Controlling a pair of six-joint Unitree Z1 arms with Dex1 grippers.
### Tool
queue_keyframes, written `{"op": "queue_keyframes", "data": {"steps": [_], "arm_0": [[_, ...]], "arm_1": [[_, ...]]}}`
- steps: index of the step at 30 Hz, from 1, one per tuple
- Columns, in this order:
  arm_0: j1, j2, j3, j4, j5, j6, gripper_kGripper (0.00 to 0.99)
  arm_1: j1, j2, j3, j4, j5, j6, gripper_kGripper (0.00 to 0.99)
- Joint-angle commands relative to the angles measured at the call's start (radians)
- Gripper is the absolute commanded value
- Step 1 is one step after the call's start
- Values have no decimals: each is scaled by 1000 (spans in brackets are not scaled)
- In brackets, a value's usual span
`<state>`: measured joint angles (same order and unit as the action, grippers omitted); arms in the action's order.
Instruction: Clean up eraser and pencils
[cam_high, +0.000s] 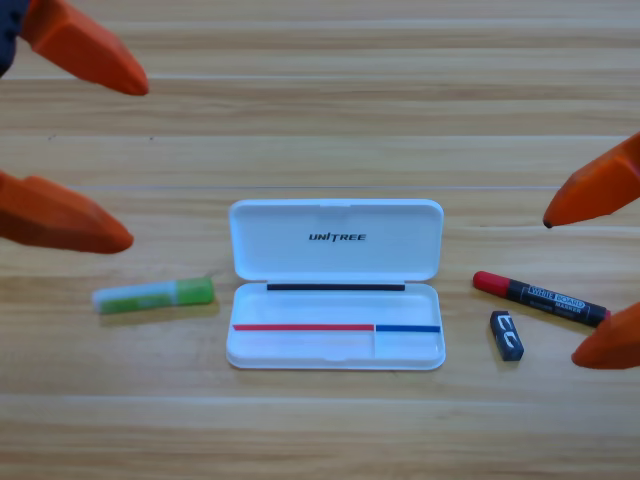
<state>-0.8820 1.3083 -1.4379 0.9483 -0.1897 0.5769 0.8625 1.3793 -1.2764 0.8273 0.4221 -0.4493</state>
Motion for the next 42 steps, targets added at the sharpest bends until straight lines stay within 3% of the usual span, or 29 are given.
{"op": "queue_keyframes", "data": {"steps": [1,8,13,17,21,23,33,42], "arm_0": [[-20,22,27,7,1,-11,980],[-20,23,114,-33,-68,-8,986],[-20,5,110,-31,-76,-8,986],[-20,5,103,-8,4,1,986],[-20,59,33,112,96,32,986],[-20,80,11,152,121,49,986],[3,123,59,165,220,57,986],[164,259,108,179,239,109,983]], "arm_1": [[23,32,11,16,-5,6,988],[23,14,23,15,-5,12,988],[21,0,42,16,-25,52,988],[-25,21,52,16,-97,152,989],[-30,107,51,30,-224,250,989],[-37,153,58,29,-246,288,988],[-40,451,-15,33,-490,650,988],[-40,621,-57,15,-483,739,977]]}}
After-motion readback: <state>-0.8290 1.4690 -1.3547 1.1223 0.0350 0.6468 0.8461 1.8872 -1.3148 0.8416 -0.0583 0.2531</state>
